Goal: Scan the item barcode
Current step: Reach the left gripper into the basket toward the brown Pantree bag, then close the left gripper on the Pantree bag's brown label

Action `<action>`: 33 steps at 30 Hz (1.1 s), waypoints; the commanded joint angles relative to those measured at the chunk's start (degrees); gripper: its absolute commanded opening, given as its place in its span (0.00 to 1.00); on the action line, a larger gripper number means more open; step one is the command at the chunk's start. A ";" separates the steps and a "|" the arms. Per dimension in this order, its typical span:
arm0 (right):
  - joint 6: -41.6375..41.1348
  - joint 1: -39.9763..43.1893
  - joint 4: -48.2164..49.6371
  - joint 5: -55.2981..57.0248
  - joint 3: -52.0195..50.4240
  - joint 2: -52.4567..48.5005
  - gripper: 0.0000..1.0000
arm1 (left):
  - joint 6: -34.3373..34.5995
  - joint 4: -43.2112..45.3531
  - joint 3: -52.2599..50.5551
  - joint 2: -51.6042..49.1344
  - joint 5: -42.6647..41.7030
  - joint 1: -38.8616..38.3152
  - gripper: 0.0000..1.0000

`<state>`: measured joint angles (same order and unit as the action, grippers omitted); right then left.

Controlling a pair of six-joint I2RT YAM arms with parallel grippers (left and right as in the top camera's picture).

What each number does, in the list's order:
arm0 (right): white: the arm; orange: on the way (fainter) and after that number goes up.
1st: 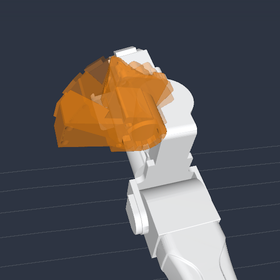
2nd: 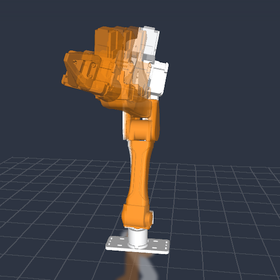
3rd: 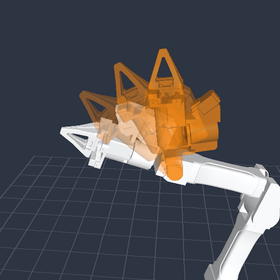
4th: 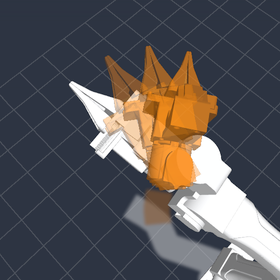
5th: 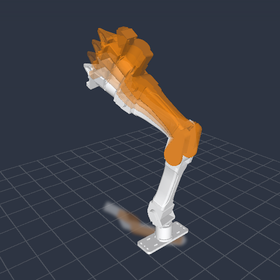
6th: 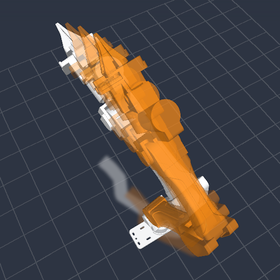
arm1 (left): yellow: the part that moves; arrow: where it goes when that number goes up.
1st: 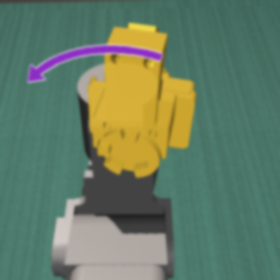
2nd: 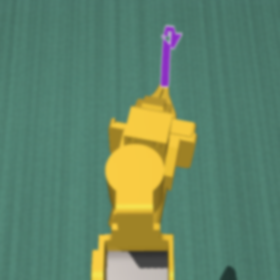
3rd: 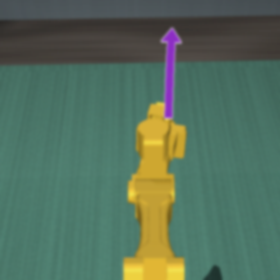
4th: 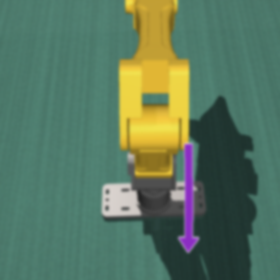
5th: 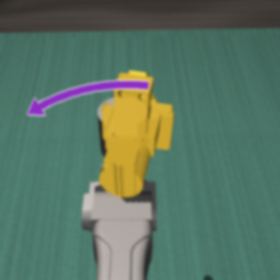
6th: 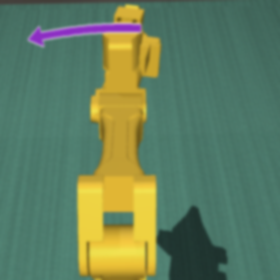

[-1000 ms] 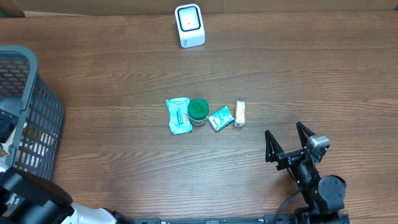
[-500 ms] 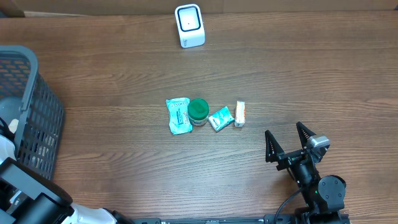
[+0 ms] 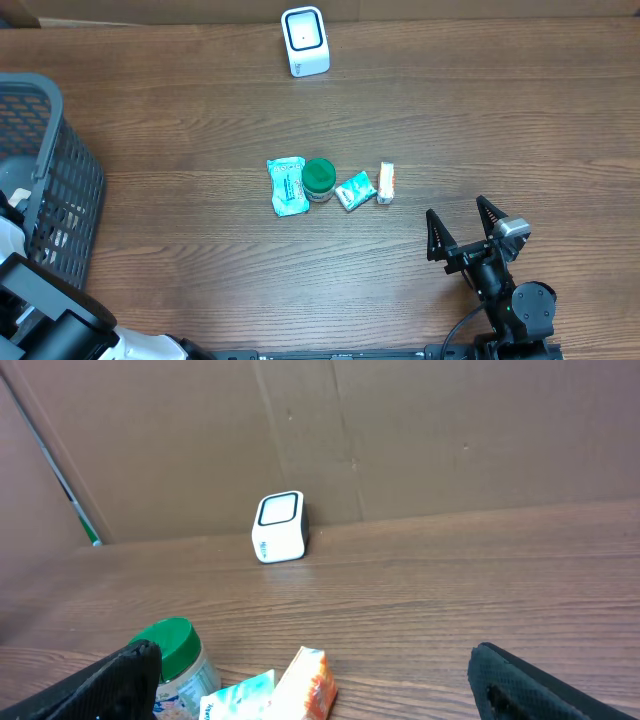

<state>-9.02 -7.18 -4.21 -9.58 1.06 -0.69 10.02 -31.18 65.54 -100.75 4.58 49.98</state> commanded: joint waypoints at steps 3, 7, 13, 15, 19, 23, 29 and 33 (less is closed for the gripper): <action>-0.15 -0.26 0.24 0.52 -0.61 0.52 1.00 | -4.50 0.70 -1.42 -6.58 0.31 -0.13 0.89; -0.15 -0.26 0.24 0.52 -0.61 0.52 1.00 | -4.46 0.92 -1.42 -7.82 0.31 -0.13 0.62; -0.15 -0.26 0.24 0.52 -0.61 0.52 1.00 | -4.00 0.57 -1.38 -7.80 -0.61 -0.13 0.17; -0.15 -0.26 0.24 0.52 -0.61 0.52 1.00 | -4.00 -0.55 -1.14 -7.78 -0.61 -0.13 0.04; -0.15 -0.26 0.24 0.52 -0.61 0.52 1.00 | -3.91 -2.19 -0.33 -7.78 -1.73 -0.13 0.04; -0.15 -0.26 0.24 0.52 -0.61 0.52 1.00 | -3.56 -6.14 1.84 -7.78 -2.10 -0.13 0.04; -0.15 -0.26 0.24 0.52 -0.61 0.52 1.00 | -3.08 -15.65 9.64 -7.78 -7.26 -0.11 0.04; -0.15 -0.26 0.24 0.52 -0.61 0.52 1.00 | -0.31 -23.93 17.44 -7.78 -7.63 -0.11 0.04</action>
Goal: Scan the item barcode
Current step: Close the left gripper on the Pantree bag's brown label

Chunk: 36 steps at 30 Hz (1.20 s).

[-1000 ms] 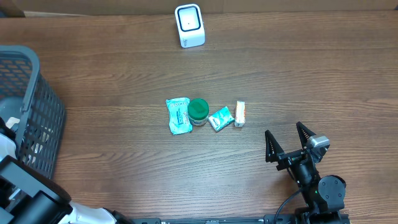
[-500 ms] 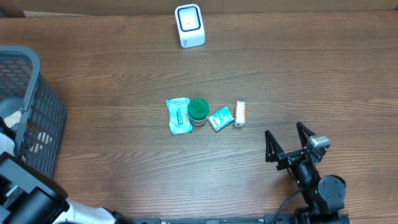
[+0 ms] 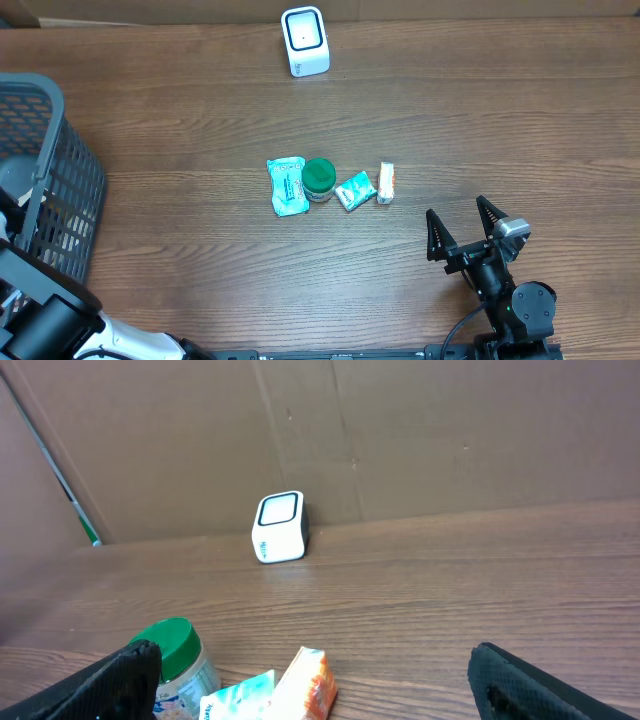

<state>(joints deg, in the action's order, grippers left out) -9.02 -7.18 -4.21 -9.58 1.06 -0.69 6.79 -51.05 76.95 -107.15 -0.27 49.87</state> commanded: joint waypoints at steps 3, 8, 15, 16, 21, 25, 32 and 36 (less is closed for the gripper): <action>-0.15 -0.26 0.24 0.52 -0.61 0.52 1.00 | 3.15 -12.11 13.68 -1.36 -2.78 0.00 0.04; -0.13 -0.26 0.24 0.52 -0.61 0.52 1.00 | 4.50 -22.25 24.63 -1.36 -2.47 0.00 0.04; -0.15 -0.26 0.24 0.52 -0.61 0.52 1.00 | -8.63 -21.51 20.61 -1.49 -2.32 0.00 0.61; -0.15 -0.26 0.24 0.52 -0.61 0.52 1.00 | -8.76 -20.22 18.99 -1.49 -2.56 0.00 0.65; -0.15 -0.26 0.24 0.52 -0.61 0.52 1.00 | -14.01 -11.98 10.25 -1.49 -2.58 0.04 0.75; -0.15 -0.26 0.24 0.52 -0.61 0.52 1.00 | -15.30 -4.33 4.39 -1.49 -2.58 0.04 0.83; -0.15 -0.26 0.24 0.52 -0.61 0.52 1.00 | -21.18 2.32 0.00 -1.51 -0.74 0.09 0.80; -0.15 -0.26 0.24 0.52 -0.61 0.52 1.00 | -21.46 4.22 -0.24 -1.51 0.98 0.11 0.77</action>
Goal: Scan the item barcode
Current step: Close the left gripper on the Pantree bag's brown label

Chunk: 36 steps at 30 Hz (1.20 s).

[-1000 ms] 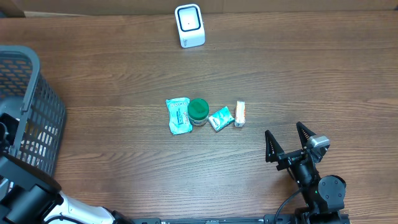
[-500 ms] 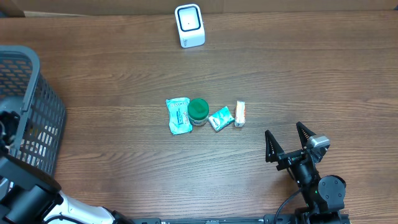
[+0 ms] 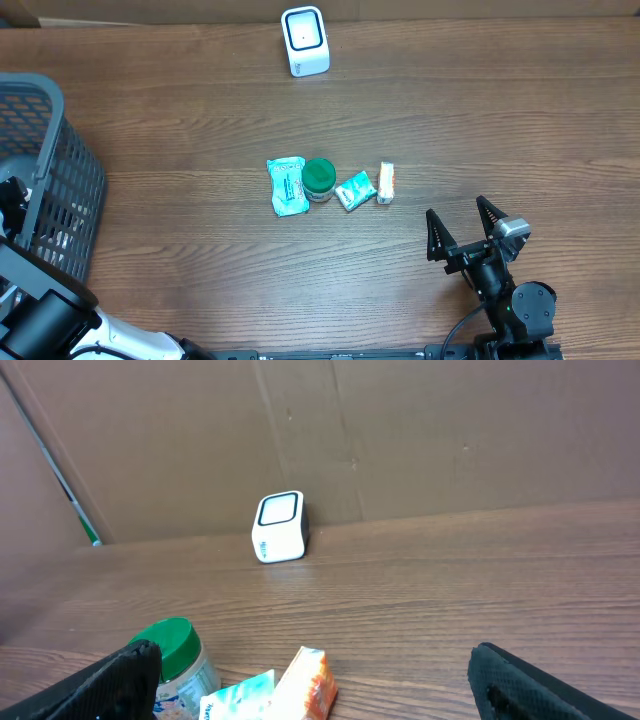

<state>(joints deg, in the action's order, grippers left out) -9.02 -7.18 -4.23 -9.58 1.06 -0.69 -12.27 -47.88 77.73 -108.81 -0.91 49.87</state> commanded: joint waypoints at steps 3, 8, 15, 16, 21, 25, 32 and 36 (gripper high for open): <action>-0.15 -0.26 0.26 0.52 -0.61 0.52 1.00 | -3.21 2.36 -1.51 0.13 2.03 0.13 0.73; -0.15 -0.26 0.26 0.52 -0.61 0.52 1.00 | -3.21 4.81 -3.54 0.11 2.86 0.13 0.67; -0.15 -0.26 0.26 0.52 -0.61 0.52 1.00 | -3.17 8.44 -7.02 0.11 2.82 0.15 0.57; -0.15 -0.26 0.26 0.52 -0.61 0.52 1.00 | -3.15 8.87 -7.43 0.11 2.80 0.15 0.56; -0.13 -0.26 0.26 0.52 -0.61 0.52 1.00 | -2.58 8.94 -7.63 0.11 2.78 0.13 0.33; -0.15 -0.26 0.26 0.52 -0.61 0.52 1.00 | -2.51 8.96 -7.61 0.11 2.84 0.13 0.09; -0.15 -0.26 0.26 0.52 -0.61 0.52 1.00 | -0.66 7.56 -5.79 0.17 2.80 -0.09 0.04; -0.15 -0.26 0.26 0.52 -0.61 0.52 1.00 | 0.74 2.62 -1.73 0.17 2.82 -0.17 0.04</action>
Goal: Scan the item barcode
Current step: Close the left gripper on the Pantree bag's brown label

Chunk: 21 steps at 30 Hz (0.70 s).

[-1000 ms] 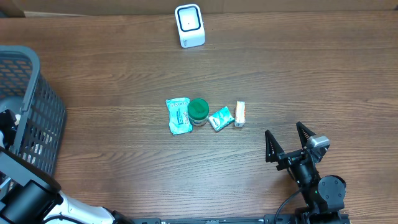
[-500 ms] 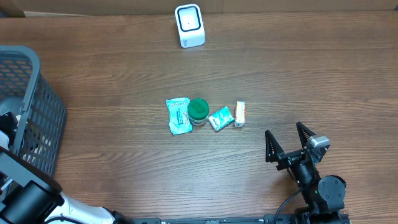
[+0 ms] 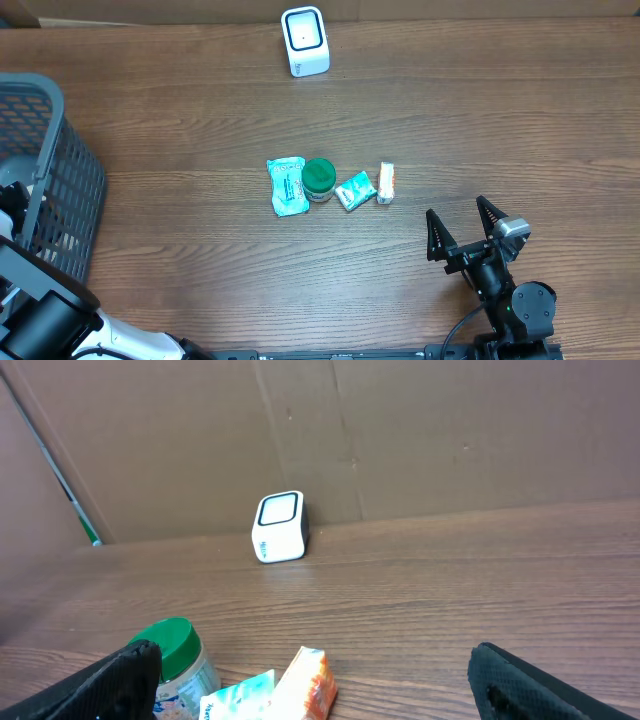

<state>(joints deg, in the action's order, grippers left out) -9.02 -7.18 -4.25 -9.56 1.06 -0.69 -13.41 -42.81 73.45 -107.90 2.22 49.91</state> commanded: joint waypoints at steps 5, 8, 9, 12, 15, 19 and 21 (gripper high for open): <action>-0.15 -0.26 0.28 0.50 -0.61 0.52 1.00 | 4.37 -13.53 12.31 -0.72 -0.31 -0.22 0.04; -0.13 -0.26 0.28 0.50 -0.61 0.52 1.00 | 7.41 -19.82 18.27 -0.72 -0.33 -0.22 0.04; -0.13 -0.26 0.28 0.50 -0.61 0.52 1.00 | 8.33 -22.29 20.61 -0.72 -0.35 -0.22 0.04; -0.15 -0.26 0.28 0.50 -0.61 0.52 1.00 | 9.90 -29.22 27.69 -0.72 -0.42 -0.26 0.04; -0.15 -0.26 0.28 0.50 -0.61 0.52 1.00 | 10.91 -36.83 36.68 -0.66 -0.61 -0.74 0.04; -0.15 -0.26 0.28 0.50 -0.61 0.52 1.00 | 12.50 -42.60 45.11 0.31 -0.98 -1.31 0.04; -0.15 -0.26 0.28 0.50 -0.61 0.52 1.00 | 12.96 -44.35 49.18 1.20 -2.51 -1.64 0.04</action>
<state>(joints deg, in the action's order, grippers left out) -8.99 -7.18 -4.23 -9.58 1.06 -0.69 -3.05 -85.36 115.90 -108.86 1.80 49.08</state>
